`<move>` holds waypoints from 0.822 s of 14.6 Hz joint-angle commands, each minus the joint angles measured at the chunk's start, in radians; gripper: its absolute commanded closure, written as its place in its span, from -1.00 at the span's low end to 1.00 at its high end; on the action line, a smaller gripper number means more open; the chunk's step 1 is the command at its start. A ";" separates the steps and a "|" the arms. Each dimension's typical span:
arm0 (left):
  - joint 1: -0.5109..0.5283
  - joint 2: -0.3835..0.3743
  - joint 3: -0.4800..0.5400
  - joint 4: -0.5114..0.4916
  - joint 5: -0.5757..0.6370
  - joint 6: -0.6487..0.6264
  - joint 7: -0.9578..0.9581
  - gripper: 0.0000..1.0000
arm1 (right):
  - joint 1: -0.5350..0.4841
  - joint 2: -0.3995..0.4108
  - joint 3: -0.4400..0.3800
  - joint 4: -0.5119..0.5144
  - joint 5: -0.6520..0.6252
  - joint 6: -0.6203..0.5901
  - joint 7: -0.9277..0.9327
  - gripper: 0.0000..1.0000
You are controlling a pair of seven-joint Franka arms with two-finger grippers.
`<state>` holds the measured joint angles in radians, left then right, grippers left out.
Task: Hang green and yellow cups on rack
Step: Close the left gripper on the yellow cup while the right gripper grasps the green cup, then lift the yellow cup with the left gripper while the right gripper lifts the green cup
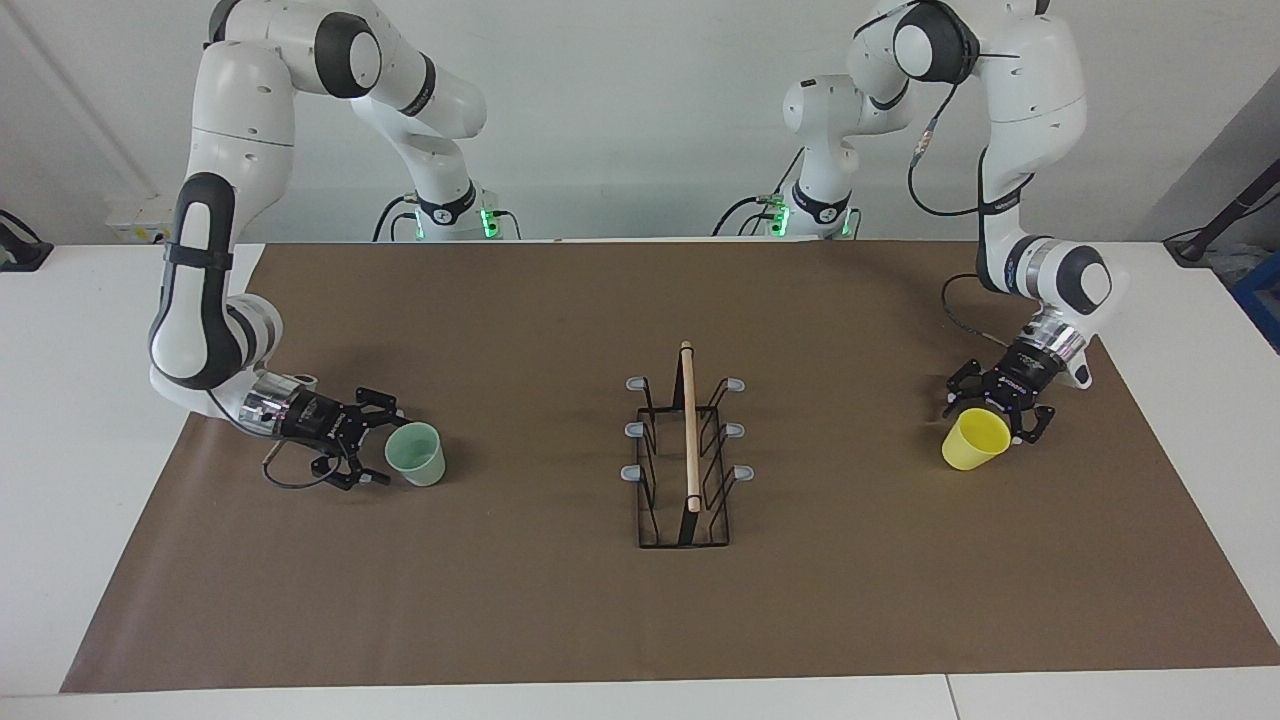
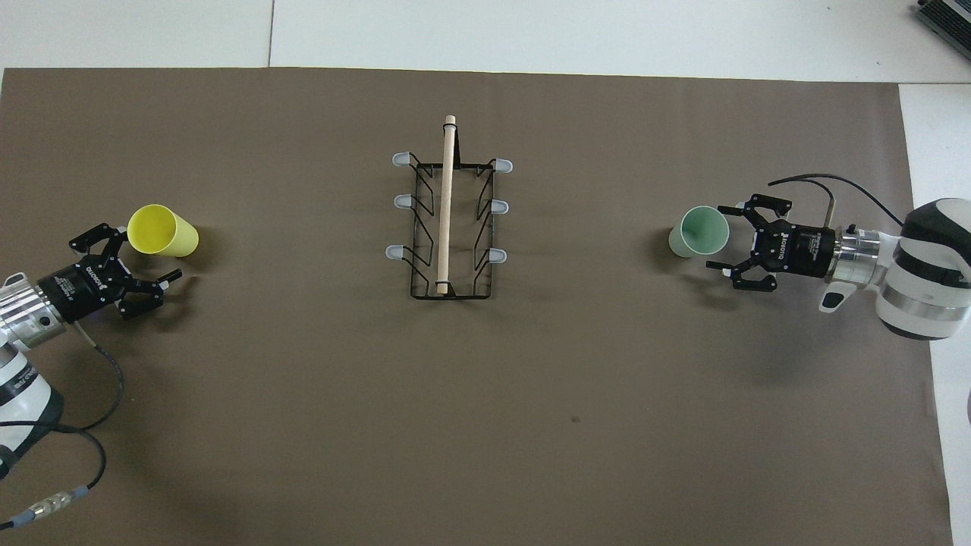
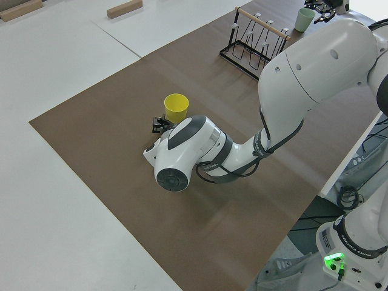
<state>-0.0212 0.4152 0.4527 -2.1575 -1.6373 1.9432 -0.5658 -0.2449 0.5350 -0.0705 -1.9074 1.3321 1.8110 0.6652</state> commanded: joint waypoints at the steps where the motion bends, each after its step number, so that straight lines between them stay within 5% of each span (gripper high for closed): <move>1: -0.023 -0.039 -0.002 -0.047 -0.080 0.069 0.023 -1.00 | 0.001 0.013 0.005 0.005 0.036 0.013 -0.045 -0.96; 12: -0.108 -0.024 -0.012 -0.047 -0.254 0.169 0.020 -1.00 | 0.030 0.022 0.005 0.007 0.042 0.041 -0.076 -0.83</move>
<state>-0.1028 0.4130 0.4408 -2.1822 -1.8567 2.0696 -0.5619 -0.2147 0.5482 -0.0704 -1.9074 1.3452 1.8342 0.6217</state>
